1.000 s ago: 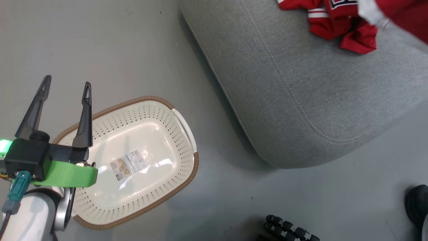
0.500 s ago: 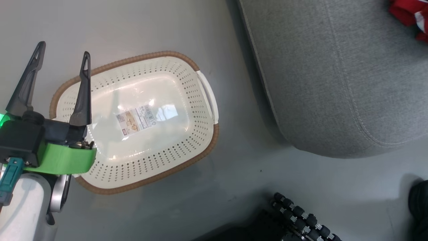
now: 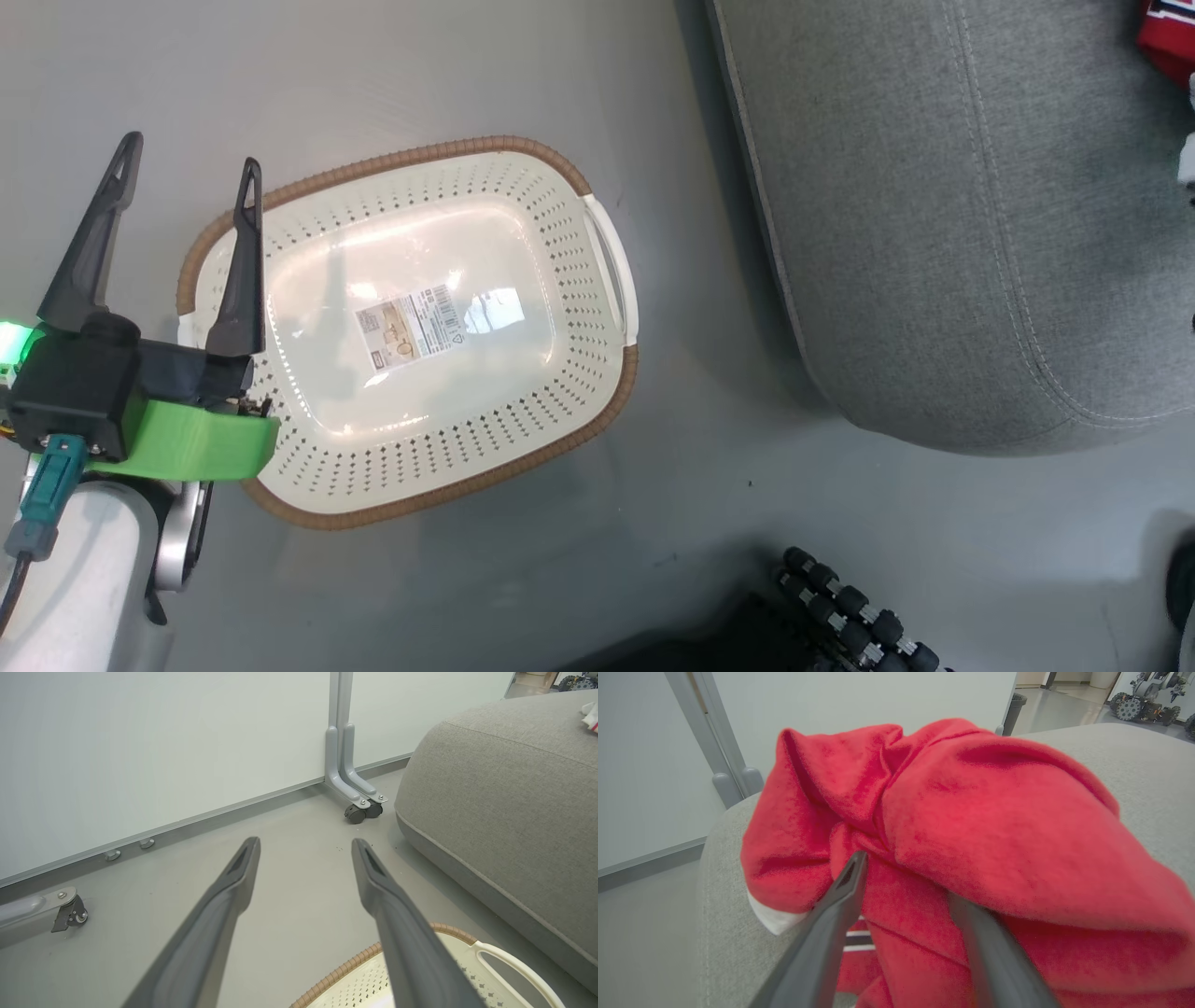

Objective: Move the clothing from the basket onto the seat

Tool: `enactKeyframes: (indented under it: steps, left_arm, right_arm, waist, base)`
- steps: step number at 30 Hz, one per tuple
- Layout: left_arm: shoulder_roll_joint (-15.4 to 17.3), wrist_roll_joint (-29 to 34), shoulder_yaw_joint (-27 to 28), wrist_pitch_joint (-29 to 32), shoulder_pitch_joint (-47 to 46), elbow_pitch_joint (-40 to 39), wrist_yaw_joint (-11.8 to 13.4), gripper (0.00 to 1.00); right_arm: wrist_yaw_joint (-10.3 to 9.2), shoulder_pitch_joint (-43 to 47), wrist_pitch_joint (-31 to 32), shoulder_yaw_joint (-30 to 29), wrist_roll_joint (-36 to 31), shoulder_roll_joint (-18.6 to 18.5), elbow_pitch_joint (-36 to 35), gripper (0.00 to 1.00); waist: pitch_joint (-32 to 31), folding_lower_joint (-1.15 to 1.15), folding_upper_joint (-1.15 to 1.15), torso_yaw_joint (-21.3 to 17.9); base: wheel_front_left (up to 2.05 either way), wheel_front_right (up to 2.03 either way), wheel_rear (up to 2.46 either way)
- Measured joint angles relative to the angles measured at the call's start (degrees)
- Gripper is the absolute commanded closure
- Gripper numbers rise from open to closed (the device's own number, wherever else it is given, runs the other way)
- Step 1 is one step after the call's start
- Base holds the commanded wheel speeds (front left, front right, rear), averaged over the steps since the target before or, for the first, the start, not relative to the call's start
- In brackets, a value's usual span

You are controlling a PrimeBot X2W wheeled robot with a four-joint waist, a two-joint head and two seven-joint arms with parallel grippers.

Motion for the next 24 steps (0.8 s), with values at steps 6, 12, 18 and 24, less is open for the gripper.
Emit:
enactKeyframes:
  steps: [6, 12, 18, 24]
  left_arm:
    - [-2.1, -1.4, -0.6, -2.0, 1.7, 3.3, 0.5, 0.0]
    - [-3.9, -2.7, -0.2, -3.7, 4.9, 6.6, 1.9, 0.0]
    - [-5.6, -4.2, 0.4, -5.0, 7.0, 9.4, 3.1, 0.0]
    - [-7.4, -4.7, 0.8, -5.8, 8.9, 11.5, 4.1, 0.0]
  right_arm:
    - [-0.01, 10.0, 0.0, -3.6, -3.7, 4.7, -8.6, 0.0]
    - [-0.01, 19.5, 0.0, -4.4, -7.5, 9.3, -18.9, 0.0]
    - [-0.01, 26.6, 0.0, -1.4, -10.8, 12.3, -27.0, 0.0]
    - [-0.01, 31.4, 0.0, 2.9, -12.4, 13.9, -31.3, 0.0]
  waist:
    - [-4.6, 0.0, 0.0, -0.1]
    - [-9.8, -0.01, 0.0, 0.1]
    - [-15.1, -0.01, 0.0, 0.9]
    - [-20.1, -0.01, 0.0, 2.3]
  base:
    - [0.0, 0.0, 0.0]
    - [0.0, 0.0, 0.0]
    - [0.0, 0.0, 0.0]
    - [0.0, 0.0, 0.0]
